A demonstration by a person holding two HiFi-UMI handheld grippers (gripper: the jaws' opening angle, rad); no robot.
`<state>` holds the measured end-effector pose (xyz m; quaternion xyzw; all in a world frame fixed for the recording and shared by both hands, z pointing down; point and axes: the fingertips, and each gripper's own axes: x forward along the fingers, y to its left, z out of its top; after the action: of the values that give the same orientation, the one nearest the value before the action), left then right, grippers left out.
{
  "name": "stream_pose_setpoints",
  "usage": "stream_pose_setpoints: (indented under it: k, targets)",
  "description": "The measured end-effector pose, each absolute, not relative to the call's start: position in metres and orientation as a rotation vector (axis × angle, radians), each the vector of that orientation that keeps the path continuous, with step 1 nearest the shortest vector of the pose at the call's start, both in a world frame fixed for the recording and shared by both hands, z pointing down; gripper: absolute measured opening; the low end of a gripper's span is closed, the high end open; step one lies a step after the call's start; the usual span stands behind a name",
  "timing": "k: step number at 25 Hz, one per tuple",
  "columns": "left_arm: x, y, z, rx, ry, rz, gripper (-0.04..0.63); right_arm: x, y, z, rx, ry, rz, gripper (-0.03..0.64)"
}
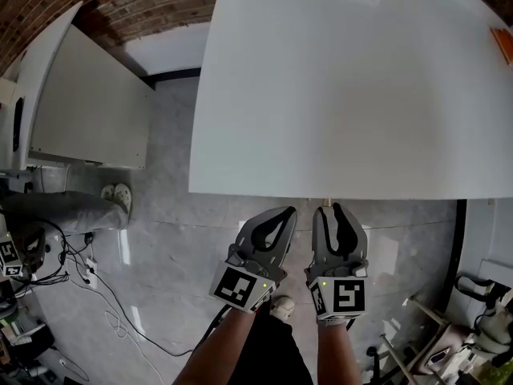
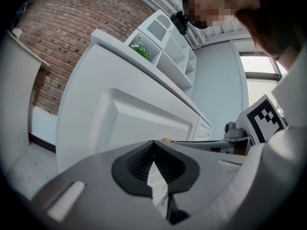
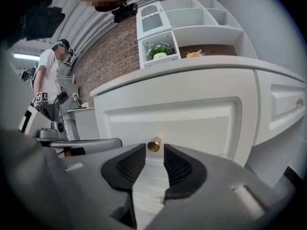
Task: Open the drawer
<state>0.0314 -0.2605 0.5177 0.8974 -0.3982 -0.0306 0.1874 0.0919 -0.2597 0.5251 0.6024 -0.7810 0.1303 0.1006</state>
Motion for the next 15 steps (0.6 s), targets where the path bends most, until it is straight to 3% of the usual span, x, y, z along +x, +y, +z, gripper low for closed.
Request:
stream_pose_setpoints:
  k: [15]
  targets:
    - [0.04, -0.275, 0.526, 2.572, -1.036, -0.045, 0.003, 0.087, -0.279, 0.526, 1.846, -2.271, 0.322, 0.094]
